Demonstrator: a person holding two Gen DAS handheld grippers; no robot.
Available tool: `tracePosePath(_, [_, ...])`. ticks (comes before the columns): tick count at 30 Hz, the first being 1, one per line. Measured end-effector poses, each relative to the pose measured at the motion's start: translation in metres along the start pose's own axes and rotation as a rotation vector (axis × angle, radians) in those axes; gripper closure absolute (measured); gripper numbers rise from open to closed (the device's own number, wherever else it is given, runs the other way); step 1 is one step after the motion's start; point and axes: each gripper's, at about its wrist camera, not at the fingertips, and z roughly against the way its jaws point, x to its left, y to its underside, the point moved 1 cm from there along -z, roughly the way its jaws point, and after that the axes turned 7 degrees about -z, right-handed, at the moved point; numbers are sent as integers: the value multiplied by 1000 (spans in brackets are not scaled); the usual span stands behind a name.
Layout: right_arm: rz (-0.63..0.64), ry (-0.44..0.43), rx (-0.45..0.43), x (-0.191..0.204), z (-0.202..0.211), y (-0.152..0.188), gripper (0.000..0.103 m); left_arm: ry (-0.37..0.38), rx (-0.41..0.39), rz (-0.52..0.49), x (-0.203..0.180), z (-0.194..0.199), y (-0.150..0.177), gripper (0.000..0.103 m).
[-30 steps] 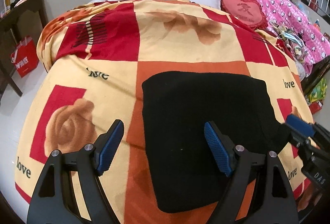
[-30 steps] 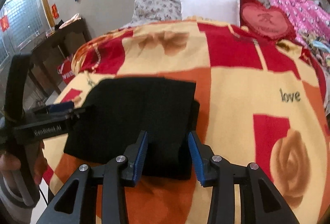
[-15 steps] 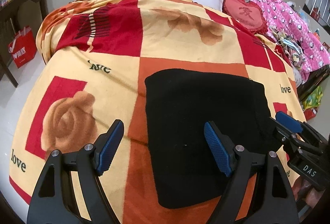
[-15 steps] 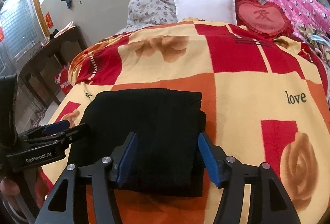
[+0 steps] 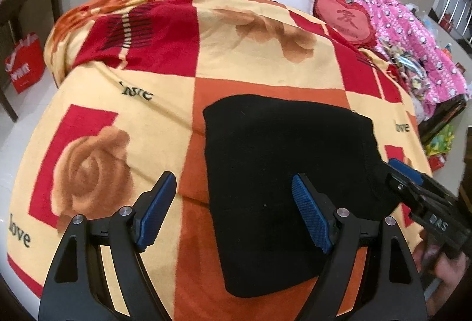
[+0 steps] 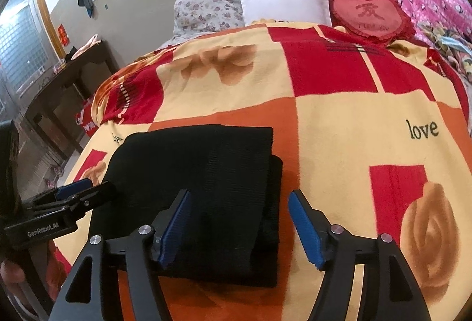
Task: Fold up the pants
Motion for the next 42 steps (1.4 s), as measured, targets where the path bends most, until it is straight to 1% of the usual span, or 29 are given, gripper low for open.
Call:
tracePosePath(2, [-24,-18,15,-7,-3,0,34,51,12,7,5,-1,3,22])
tracePosePath(7, [-65,-44,34,-24,-11,0,32,120,37,50,20,-5,11,22])
tracePosePath(10, [-107,-98,52,-32,-17,-1,31,130,38,58,19,-8,12,22])
tracePosePath(12, [-126,-139,63,-34,-20,0,31,144,35,45,14,-11,11,22])
tracePosePath(16, [-148,-211,93,-33,-29,1,31,166,56,22,4,-23,10,21])
tracePosePath(18, [-154,-233,100,-33,-34,2,30,180,63,33,2,-29,9,16])
tracePosePath(20, [-141,-232,90,-31,-36,2,30,181,52,36,2,-31,8,15])
tracePosePath(22, [-114,-232,81,-27,-39,2,29,170,38,21,-3,-32,7,14])
tracePosePath(24, [-88,-232,70,-20,-40,3,29,179,37,3,-8,-33,8,15])
tracePosePath(25, [-89,-227,63,-20,-41,3,34,185,41,-12,-12,-33,7,17])
tracePosePath(26, [-92,-227,59,-20,-39,3,38,177,38,-20,-13,-31,5,22])
tracePosePath(27, [-88,-224,42,-19,-35,2,48,174,31,-43,-16,-26,1,27])
tracePosePath(28, [-77,-221,28,-18,-30,0,54,178,23,-58,-18,-23,-2,29])
tracePosePath(30, [-50,-217,-6,-13,-18,-6,59,192,-5,-81,-21,-14,-14,32])
tracePosePath(32, [-27,-204,-43,-9,-8,-16,60,193,-31,-93,-23,-9,-30,32])
tracePosePath(35, [-29,-198,-64,-9,-7,-32,60,173,-47,-105,-25,-15,-47,32])
tracePosePath(37, [-33,-179,-70,-9,-14,-42,60,159,-30,-105,-25,-29,-57,32])
tracePosePath(39, [-43,-162,-63,-12,-26,-48,60,138,7,-97,-23,-51,-63,32])
tracePosePath(41, [-44,-133,-36,-16,-43,-51,60,106,52,-81,-18,-74,-62,31])
tracePosePath(42, [-44,-111,-14,-20,-54,-51,58,112,50,-66,-15,-79,-62,29])
